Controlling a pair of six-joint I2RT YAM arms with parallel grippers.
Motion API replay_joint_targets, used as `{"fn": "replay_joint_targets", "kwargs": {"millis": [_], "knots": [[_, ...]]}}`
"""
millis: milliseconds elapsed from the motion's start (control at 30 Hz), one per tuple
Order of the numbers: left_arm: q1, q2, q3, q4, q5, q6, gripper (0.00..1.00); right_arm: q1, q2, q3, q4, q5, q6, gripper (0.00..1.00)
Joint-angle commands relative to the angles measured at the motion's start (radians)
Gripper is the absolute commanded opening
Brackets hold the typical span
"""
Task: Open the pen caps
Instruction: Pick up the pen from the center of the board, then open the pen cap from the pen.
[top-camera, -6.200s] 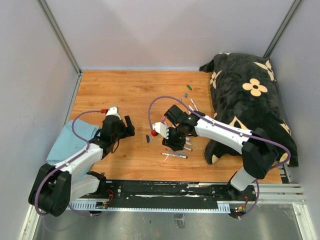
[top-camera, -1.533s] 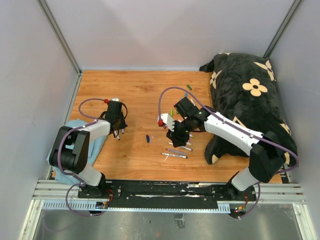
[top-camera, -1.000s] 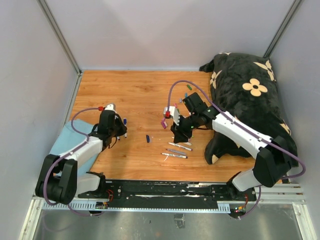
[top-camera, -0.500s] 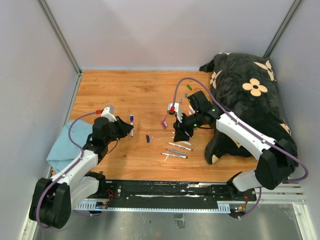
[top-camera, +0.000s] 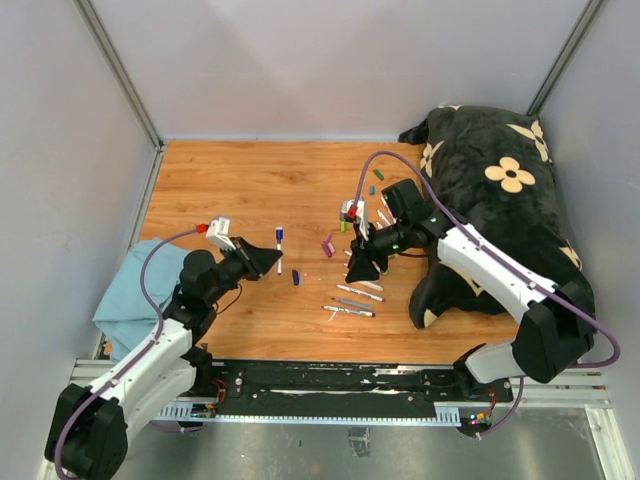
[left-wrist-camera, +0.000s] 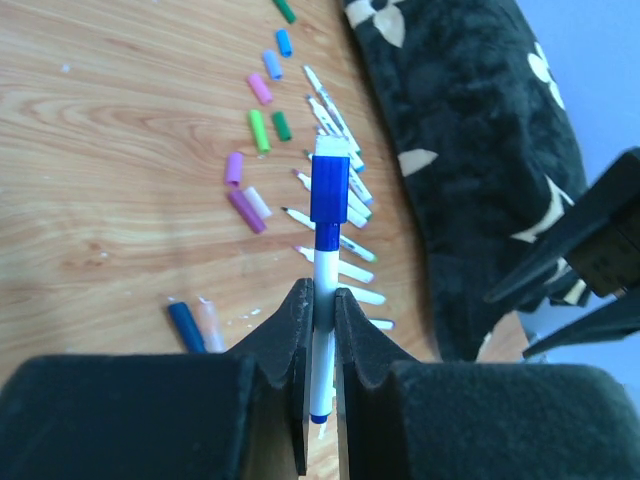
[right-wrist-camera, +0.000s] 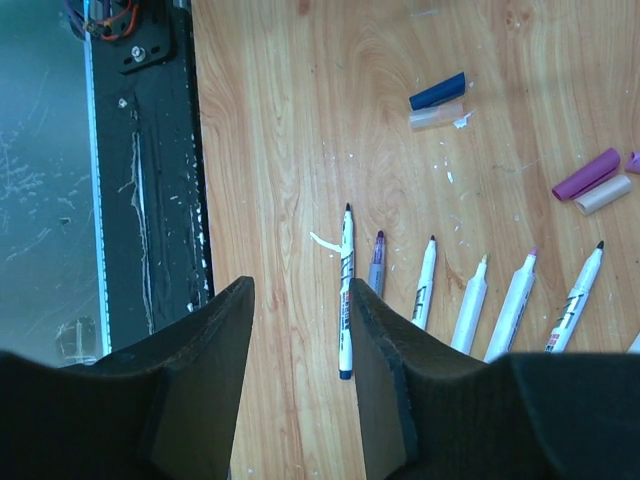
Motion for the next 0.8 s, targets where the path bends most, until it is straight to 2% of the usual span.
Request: {"fn": "replay_joint_targets", "kwargs": {"millis": [0, 233, 400, 567, 767], "knots": [[-0.054, -0.028, -0.037, 0.143, 0.005, -0.072, 0.00, -0.029, -0.025, -0.022, 0.054, -0.089, 0.063, 0.45], [-0.170, -0.028, -0.074, 0.294, -0.080, -0.144, 0.00, -0.057, -0.024, -0.100, 0.268, -0.209, 0.226, 0.48], [-0.290, 0.010, -0.089, 0.413, -0.204, -0.163, 0.00, -0.067, -0.058, -0.236, 0.585, -0.275, 0.426, 0.51], [-0.411, 0.097, -0.090, 0.541, -0.349, -0.156, 0.00, -0.069, -0.073, -0.327, 0.853, -0.298, 0.622, 0.58], [-0.540, 0.193, -0.085, 0.675, -0.536, -0.124, 0.00, -0.070, -0.059, -0.367, 0.996, -0.301, 0.763, 0.67]]}}
